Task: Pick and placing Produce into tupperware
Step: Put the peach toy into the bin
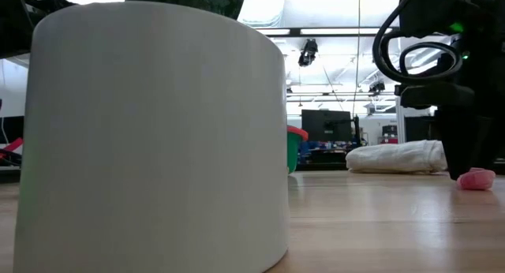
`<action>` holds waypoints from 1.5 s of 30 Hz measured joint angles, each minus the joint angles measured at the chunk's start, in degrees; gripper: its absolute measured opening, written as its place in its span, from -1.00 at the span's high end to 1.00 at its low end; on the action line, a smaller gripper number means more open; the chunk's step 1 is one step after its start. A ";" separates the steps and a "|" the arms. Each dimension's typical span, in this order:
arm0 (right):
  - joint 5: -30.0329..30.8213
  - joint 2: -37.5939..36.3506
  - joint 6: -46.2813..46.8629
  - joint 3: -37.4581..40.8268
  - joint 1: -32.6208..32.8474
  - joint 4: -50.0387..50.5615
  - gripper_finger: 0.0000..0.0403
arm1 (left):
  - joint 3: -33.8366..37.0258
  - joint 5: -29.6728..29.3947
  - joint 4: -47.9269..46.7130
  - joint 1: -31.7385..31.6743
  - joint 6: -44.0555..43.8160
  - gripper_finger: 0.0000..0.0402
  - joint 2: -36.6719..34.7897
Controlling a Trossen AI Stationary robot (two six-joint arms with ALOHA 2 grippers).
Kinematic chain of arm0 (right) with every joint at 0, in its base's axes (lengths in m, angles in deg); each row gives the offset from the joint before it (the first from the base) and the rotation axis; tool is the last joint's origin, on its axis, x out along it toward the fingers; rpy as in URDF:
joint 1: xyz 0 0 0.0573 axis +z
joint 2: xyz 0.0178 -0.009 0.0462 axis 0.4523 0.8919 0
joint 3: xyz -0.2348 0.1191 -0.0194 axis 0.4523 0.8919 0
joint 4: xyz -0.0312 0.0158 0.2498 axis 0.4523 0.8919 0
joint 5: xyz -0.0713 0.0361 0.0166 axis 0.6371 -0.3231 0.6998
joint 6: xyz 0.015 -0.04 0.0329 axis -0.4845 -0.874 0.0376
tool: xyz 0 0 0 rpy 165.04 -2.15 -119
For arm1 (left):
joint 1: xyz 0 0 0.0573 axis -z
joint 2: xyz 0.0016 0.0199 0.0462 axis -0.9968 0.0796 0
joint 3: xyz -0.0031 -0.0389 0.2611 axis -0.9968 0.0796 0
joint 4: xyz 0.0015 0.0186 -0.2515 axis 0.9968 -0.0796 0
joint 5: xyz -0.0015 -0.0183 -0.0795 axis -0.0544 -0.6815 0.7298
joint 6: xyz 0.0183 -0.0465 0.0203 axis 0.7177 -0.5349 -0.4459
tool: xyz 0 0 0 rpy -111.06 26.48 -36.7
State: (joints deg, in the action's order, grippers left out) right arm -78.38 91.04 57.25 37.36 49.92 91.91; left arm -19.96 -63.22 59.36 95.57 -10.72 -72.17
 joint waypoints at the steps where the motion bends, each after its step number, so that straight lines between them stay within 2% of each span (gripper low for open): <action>1: 0.00 -0.02 -0.01 0.00 0.00 0.01 0.38 | 0.00 -0.01 0.00 -0.01 0.00 0.77 0.00; 11: 0.02 -0.09 -1.98 0.00 -0.02 -0.03 0.65 | 0.00 0.00 0.00 0.01 0.00 0.77 0.00; 23: 0.89 -0.13 -5.44 0.00 -0.04 -0.09 0.66 | 0.00 0.00 0.00 0.00 0.00 0.77 0.00; 36: 8.21 -3.05 -11.85 -1.67 -0.04 -0.03 0.67 | 0.00 0.00 0.00 -0.01 0.00 0.77 0.00; 45: 15.16 -12.19 -24.85 -4.95 -0.02 -0.09 0.67 | 0.00 -0.01 0.02 -0.01 0.00 0.77 0.00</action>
State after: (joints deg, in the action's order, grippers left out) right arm -63.22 78.85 32.40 32.41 49.89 91.81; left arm -19.96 -63.23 59.37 95.57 -10.72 -72.17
